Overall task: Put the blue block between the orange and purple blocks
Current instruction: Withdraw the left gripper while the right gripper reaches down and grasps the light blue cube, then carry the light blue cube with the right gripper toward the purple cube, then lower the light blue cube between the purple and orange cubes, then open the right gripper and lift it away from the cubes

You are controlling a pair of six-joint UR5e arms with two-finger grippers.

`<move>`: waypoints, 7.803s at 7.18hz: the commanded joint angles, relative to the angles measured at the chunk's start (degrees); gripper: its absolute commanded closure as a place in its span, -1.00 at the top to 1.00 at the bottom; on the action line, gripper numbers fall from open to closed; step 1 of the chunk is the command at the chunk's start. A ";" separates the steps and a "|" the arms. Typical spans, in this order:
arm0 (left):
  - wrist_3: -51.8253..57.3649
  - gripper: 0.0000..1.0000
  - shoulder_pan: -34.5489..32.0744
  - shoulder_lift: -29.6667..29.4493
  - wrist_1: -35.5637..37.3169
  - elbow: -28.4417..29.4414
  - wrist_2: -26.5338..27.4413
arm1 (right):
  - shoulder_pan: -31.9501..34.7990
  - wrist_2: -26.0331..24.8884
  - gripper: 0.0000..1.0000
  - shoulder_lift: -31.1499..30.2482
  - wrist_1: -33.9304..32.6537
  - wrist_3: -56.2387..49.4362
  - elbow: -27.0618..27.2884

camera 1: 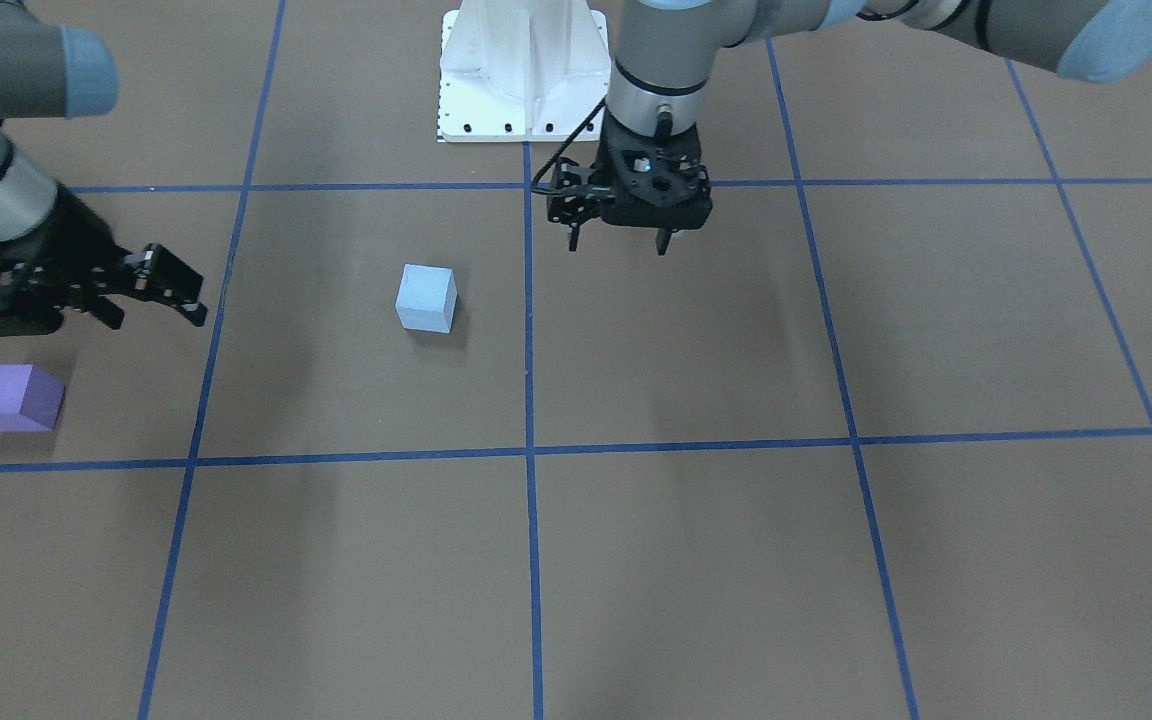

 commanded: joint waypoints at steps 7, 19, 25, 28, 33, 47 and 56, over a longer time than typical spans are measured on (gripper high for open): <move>1.61 1.00 -2.19 4.01 -0.32 -2.01 -1.23 | -19.78 -17.77 1.00 12.65 0.03 15.30 -8.26; 1.53 1.00 -2.19 4.19 -0.32 -2.01 -1.23 | -7.90 -5.79 -1.00 -0.99 -0.41 3.69 1.90; 22.99 1.00 -15.32 18.13 -0.23 -5.70 -8.13 | 10.63 2.35 -1.00 -20.56 -0.06 -25.40 -0.25; 33.69 1.00 -21.52 23.08 -0.15 -5.61 -10.71 | 10.54 2.36 -1.00 -20.66 5.62 -23.13 -5.34; 33.52 1.00 -21.52 23.17 -0.15 -6.22 -10.81 | 9.75 3.75 -1.00 -20.22 18.48 -16.26 -13.27; 32.81 1.00 -21.43 23.17 0.21 -7.46 -10.81 | 6.41 3.15 1.00 -21.97 22.44 -16.34 -13.27; 62.45 1.00 -37.57 29.68 0.21 1.55 -16.06 | 27.28 12.44 1.00 -26.46 13.97 -29.37 -2.82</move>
